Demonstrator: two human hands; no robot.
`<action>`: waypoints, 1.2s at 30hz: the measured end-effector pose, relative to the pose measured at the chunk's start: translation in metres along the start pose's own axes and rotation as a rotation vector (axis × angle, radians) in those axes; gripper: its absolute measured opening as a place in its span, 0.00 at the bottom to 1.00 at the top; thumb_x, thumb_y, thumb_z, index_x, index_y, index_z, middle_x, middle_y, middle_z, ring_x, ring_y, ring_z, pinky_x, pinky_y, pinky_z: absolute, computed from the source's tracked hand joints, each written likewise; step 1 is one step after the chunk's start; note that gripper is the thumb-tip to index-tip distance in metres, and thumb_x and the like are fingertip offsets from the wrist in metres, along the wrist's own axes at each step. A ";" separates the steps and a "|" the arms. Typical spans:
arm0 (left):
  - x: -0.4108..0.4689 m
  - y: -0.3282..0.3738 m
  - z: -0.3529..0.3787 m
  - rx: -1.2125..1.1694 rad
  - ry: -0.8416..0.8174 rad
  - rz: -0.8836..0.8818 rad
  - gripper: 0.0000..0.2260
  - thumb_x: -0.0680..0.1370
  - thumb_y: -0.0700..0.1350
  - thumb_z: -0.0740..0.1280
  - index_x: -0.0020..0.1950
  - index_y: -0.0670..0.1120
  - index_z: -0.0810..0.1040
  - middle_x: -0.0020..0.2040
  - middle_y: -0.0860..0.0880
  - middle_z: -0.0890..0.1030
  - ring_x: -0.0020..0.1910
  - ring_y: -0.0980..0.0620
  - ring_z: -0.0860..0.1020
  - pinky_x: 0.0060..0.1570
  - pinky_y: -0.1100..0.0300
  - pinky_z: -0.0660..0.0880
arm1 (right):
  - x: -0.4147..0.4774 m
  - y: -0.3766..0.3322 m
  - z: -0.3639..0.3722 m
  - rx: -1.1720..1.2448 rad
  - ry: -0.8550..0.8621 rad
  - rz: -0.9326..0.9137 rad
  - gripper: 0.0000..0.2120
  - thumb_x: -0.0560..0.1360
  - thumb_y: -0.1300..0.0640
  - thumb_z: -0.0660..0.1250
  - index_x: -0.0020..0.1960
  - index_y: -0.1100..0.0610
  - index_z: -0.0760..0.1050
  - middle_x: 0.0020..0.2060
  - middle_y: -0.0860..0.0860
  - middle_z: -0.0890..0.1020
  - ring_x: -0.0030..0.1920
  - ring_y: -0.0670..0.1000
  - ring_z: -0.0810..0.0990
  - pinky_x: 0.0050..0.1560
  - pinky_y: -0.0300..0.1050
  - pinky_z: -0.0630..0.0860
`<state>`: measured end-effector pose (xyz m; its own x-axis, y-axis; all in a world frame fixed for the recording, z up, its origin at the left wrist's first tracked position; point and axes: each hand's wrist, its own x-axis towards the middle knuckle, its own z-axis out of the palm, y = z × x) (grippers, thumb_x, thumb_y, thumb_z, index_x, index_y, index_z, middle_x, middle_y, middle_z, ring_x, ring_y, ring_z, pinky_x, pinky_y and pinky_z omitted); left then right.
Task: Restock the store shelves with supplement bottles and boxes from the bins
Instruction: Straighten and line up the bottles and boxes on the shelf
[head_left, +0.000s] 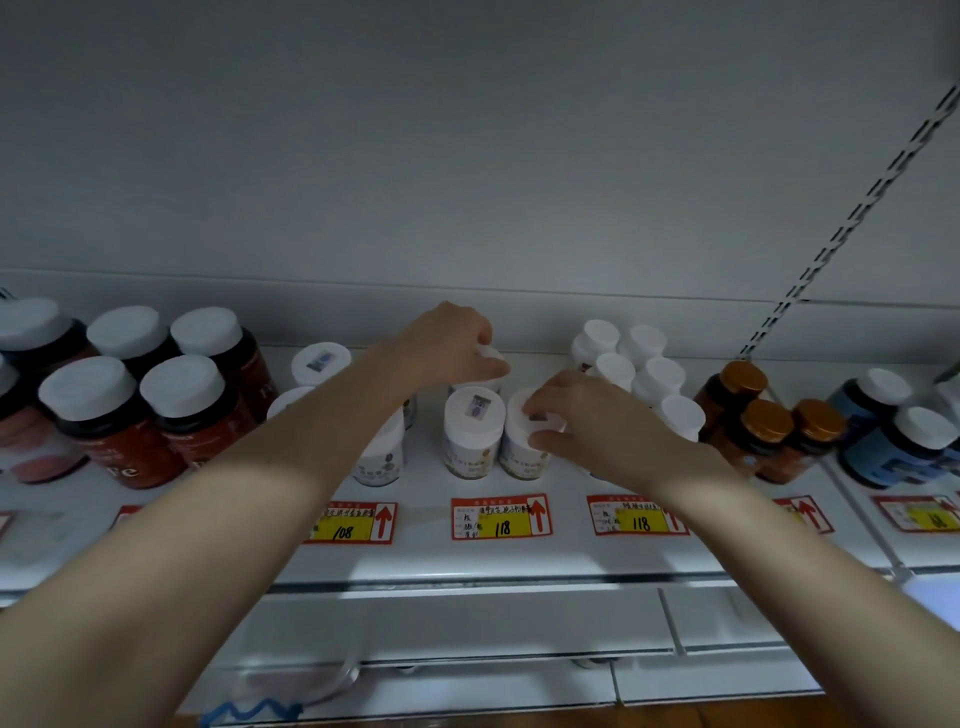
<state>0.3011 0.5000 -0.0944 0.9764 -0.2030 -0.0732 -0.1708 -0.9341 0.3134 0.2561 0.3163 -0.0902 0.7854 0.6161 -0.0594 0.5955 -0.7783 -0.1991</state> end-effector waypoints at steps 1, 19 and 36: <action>0.000 -0.001 -0.001 -0.002 0.013 -0.002 0.26 0.71 0.61 0.66 0.56 0.40 0.78 0.54 0.41 0.80 0.52 0.44 0.77 0.52 0.53 0.73 | 0.000 0.000 0.000 -0.008 0.006 -0.005 0.13 0.75 0.54 0.64 0.58 0.56 0.75 0.54 0.55 0.75 0.53 0.56 0.76 0.53 0.51 0.73; -0.148 -0.081 -0.032 0.023 0.320 -0.061 0.14 0.77 0.55 0.62 0.49 0.43 0.74 0.39 0.49 0.72 0.41 0.51 0.72 0.36 0.61 0.59 | 0.043 -0.110 0.008 0.125 0.053 -0.082 0.19 0.75 0.48 0.65 0.61 0.57 0.72 0.48 0.53 0.78 0.47 0.51 0.76 0.44 0.42 0.68; -0.153 -0.099 0.013 0.043 0.187 -0.073 0.19 0.80 0.51 0.57 0.69 0.46 0.65 0.62 0.44 0.70 0.58 0.44 0.73 0.54 0.56 0.71 | 0.048 -0.125 0.029 0.195 0.018 0.116 0.19 0.75 0.52 0.66 0.64 0.51 0.70 0.46 0.46 0.68 0.46 0.44 0.68 0.46 0.38 0.64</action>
<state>0.1669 0.6195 -0.1267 0.9933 -0.0797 0.0838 -0.0998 -0.9569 0.2726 0.2148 0.4466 -0.0963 0.8508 0.5200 -0.0758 0.4583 -0.8048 -0.3772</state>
